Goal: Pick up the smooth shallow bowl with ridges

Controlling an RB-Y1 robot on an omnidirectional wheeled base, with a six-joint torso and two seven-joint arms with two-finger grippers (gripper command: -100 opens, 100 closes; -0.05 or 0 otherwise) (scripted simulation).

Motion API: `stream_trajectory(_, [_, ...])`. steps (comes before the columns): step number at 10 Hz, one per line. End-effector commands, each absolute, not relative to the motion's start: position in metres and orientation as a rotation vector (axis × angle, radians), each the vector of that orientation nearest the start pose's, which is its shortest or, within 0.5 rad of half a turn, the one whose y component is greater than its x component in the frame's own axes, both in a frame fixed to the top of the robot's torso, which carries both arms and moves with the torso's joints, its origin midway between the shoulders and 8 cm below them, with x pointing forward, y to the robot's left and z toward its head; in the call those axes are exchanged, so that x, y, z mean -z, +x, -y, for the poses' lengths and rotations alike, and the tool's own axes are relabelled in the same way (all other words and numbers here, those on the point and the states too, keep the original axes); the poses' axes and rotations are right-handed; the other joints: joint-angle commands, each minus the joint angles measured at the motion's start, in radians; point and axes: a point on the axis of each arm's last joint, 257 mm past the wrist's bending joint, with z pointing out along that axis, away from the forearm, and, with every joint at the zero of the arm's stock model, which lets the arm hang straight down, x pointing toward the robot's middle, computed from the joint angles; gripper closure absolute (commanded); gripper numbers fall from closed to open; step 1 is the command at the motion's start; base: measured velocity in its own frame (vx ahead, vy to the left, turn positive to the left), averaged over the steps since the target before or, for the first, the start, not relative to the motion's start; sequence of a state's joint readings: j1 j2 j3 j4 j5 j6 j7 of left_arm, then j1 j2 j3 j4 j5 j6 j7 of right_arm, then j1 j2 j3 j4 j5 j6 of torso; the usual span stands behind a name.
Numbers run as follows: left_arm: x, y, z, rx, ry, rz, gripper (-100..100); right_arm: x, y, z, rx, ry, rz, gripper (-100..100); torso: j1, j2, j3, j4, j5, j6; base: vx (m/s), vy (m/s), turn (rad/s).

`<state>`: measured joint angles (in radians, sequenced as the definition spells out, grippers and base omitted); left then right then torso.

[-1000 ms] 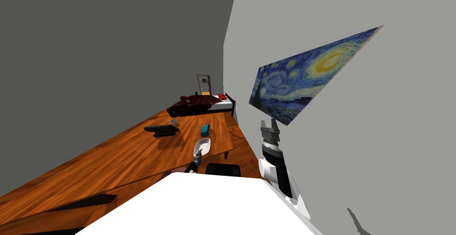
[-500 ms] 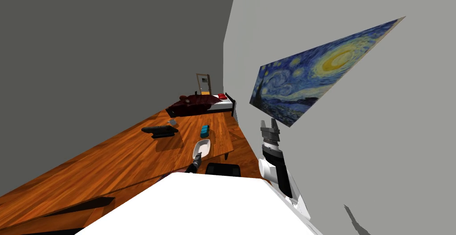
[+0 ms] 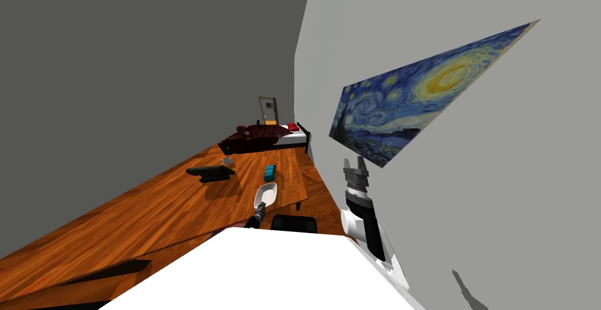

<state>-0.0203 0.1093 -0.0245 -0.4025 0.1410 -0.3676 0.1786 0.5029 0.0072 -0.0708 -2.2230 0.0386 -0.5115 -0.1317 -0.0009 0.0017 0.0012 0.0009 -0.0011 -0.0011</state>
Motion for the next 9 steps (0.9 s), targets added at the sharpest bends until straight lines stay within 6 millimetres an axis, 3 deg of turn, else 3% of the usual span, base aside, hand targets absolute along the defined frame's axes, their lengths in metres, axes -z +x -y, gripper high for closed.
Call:
stream_trajectory(1, [0.613, 0.314, -0.304, 0.723, -1.951, -1.509, 100, -0.001, 0.348, 0.303, -1.317, 0.721, -0.62, 0, 0.0, 0.0, 0.0, 0.0, 0.0, 0.0, -0.075, -0.007, 0.023])
stream_trajectory(5, [0.603, 0.338, -0.307, 0.739, -1.939, -1.504, 100, -0.001, 0.348, 0.303, -1.317, 0.721, -0.62, 0, -0.003, 0.009, 0.005, 0.002, -0.001, 0.0, -0.107, -0.032, 0.009])
stream_trajectory(6, [0.608, 0.331, -0.307, 0.724, -1.95, -1.511, 100, -0.001, 0.348, 0.303, -1.317, 0.721, -0.62, 0, -0.002, 0.006, 0.004, 0.002, -0.001, 0.0, -0.024, 0.004, -0.006])
stream_trajectory(7, [0.604, 0.342, -0.31, 0.724, -1.949, -1.512, 100, -0.001, 0.348, 0.303, -1.317, 0.721, -0.62, 0, -0.001, 0.004, 0.002, 0.001, -0.001, 0.0, -0.054, 0.001, 0.011])
stream_trajectory(8, [0.605, 0.337, -0.308, 0.727, -1.947, -1.51, 100, -0.001, 0.348, 0.303, -1.317, 0.721, -0.62, 0, -0.001, 0.004, 0.003, 0.002, -0.001, 0.0, -0.032, -0.001, 0.001])
stream_trajectory(9, [0.604, 0.338, -0.309, 0.726, -1.948, -1.511, 0, -0.001, 0.348, 0.303, -1.317, 0.721, -0.62, 0, -0.001, 0.004, 0.002, 0.001, -0.001, 0.0, 0.0, 0.0, 0.0])
